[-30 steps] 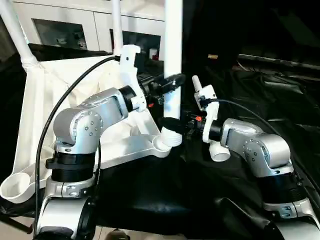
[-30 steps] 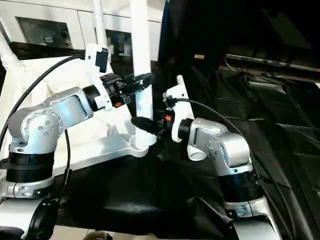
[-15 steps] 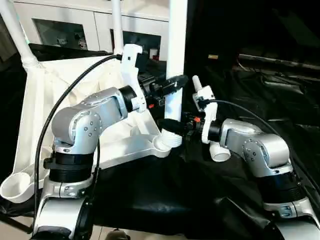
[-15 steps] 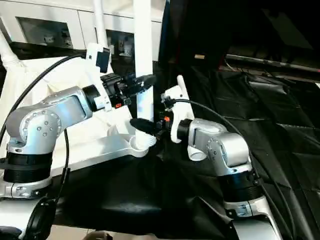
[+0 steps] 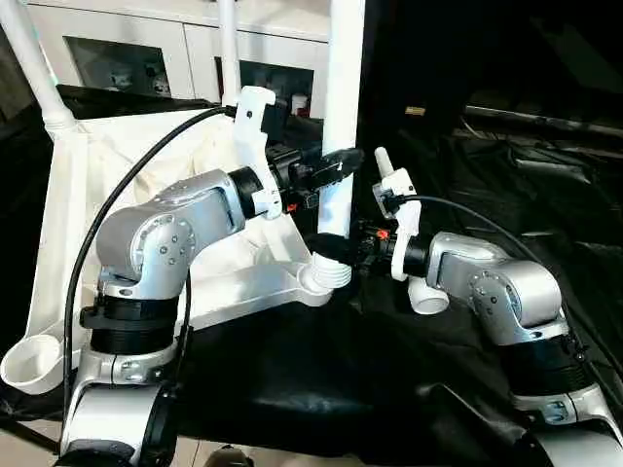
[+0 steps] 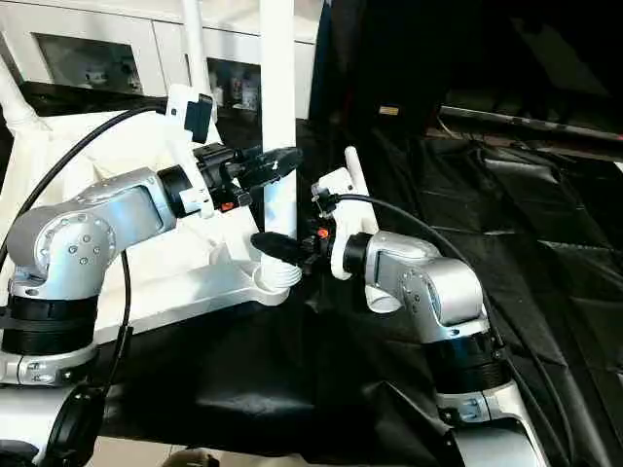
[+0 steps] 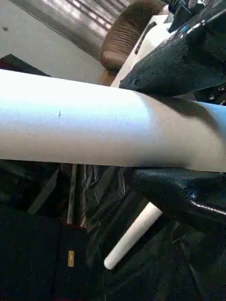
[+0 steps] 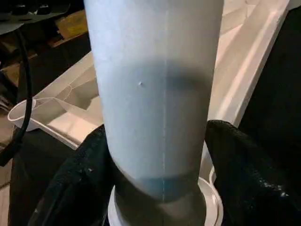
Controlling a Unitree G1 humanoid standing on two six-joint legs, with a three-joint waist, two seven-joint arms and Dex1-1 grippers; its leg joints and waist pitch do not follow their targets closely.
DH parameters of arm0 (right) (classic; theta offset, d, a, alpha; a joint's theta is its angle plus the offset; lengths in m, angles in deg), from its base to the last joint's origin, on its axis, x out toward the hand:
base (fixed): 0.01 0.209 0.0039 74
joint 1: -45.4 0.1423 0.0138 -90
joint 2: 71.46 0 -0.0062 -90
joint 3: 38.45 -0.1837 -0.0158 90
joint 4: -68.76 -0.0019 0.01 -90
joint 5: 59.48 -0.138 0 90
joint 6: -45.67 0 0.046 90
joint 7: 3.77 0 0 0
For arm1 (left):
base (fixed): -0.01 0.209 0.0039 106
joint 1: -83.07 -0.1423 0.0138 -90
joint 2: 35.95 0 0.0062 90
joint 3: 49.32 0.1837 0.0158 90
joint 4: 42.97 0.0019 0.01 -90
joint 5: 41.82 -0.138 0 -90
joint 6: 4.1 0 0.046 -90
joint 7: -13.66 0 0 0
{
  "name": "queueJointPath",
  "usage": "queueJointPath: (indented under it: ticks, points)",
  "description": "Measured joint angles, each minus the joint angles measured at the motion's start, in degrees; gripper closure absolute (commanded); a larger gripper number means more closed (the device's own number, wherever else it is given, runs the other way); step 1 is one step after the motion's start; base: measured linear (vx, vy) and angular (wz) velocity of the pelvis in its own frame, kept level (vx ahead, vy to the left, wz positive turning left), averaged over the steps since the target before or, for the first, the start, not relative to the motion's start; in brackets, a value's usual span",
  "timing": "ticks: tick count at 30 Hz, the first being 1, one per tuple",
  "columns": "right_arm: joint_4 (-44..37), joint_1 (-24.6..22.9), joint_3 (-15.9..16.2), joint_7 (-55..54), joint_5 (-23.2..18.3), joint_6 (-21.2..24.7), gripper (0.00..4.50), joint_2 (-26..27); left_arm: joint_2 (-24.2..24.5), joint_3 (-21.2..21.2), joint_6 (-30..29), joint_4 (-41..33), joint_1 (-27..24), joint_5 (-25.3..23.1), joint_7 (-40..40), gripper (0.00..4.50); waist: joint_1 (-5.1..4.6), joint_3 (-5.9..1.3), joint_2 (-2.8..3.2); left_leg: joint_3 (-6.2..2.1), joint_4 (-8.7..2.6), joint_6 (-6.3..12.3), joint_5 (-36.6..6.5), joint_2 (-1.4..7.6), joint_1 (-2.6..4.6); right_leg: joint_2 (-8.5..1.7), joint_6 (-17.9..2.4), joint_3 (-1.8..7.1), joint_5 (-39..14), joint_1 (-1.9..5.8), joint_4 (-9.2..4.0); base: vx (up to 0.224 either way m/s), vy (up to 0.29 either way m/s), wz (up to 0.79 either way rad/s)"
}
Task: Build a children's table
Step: Pick table leg
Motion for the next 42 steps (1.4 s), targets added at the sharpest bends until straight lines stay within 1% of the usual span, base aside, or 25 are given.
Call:
queueJointPath:
  ticks: [2, 3, 7, 9, 11, 14, 22, 42]
  points:
    - [0.0, 0.0, 0.14, 0.21, -0.03, 0.0, 1.46, -0.17, 0.2, 0.51, -0.1, -0.01, 0.0, 0.0, -0.32, 2.6, 0.01, 0.0, 0.0, 0.0, 0.03, 0.0, 0.0, 0.0, 0.0, 0.0, 0.0, 0.0, 0.0, 0.0, 0.03, 0.0, 0.0, 0.0]
    - [0.0, 0.0, 0.22, 0.37, -0.04, 0.0, 1.73, -0.2, 0.23, 0.67, -0.19, -0.01, 0.0, 0.0, -0.65, 2.61, 0.01, 0.0, 0.0, 0.0, 0.05, 0.0, 0.0, 0.0, 0.0, 0.0, 0.0, 0.01, 0.0, 0.0, 0.06, 0.0, 0.0, 0.0]
    - [0.0, 0.0, 0.44, 1.1, -0.21, 0.01, 1.86, -0.23, 0.3, 0.97, -0.36, -0.28, -0.02, 0.0, -1.1, 2.61, 0.01, 0.0, 0.0, -0.02, 0.17, 0.0, 0.0, 0.01, 0.0, -0.01, 0.0, 0.01, 0.0, 0.0, 0.17, 0.0, 0.0, 0.0]
    - [0.0, 0.0, 0.52, 1.19, -0.21, 0.07, 2.19, -0.29, 0.36, 1.11, -0.39, -0.28, -0.02, 0.0, -1.14, 2.61, 0.0, 0.0, 0.0, -0.02, 0.22, 0.0, 0.0, 0.01, 0.0, -0.01, 0.0, 0.01, 0.0, 0.0, 0.21, 0.0, 0.0, 0.0]
    - [-0.1, 0.0, 0.67, 1.35, -0.28, 0.34, 2.26, -0.35, 0.53, 1.21, -0.39, -0.26, -0.02, -0.01, -1.15, 2.61, -0.01, 0.0, 0.0, -0.02, 0.24, 0.0, 0.0, 0.01, 0.01, -0.02, 0.0, 0.01, 0.0, 0.0, 0.24, 0.0, 0.0, 0.0]
    - [-0.26, 0.0, 0.89, 1.45, -0.35, 0.76, 2.52, -0.56, 0.55, 1.44, -0.5, -0.26, -0.03, -0.01, -1.15, 2.61, 0.02, 0.0, 0.0, -0.03, 0.25, 0.0, 0.0, 0.01, 0.01, -0.02, 0.04, 0.01, -0.02, 0.0, 0.27, 0.0, 0.0, 0.0]
    - [-0.68, -0.09, 1.04, 2.02, -0.34, 1.15, 2.57, -1.41, 0.28, 1.74, -0.49, -0.26, -0.03, -0.02, -1.15, 2.61, 0.0, 0.0, 0.0, -0.03, 0.26, 0.0, 0.0, 0.01, 0.01, -0.02, 0.11, 0.01, -0.01, 0.0, 0.28, 0.0, 0.0, 0.0]
    - [-1.47, -0.49, 1.12, 1.9, -0.28, 1.06, 2.59, -1.48, -0.26, 1.93, -0.08, -0.18, -0.03, -0.04, -2.17, 2.61, -0.02, 0.02, 0.05, -0.04, 0.25, 0.0, 0.0, 0.01, 0.01, -0.02, 0.03, 0.01, 0.03, 0.0, 0.27, 0.0, 0.0, 0.0]
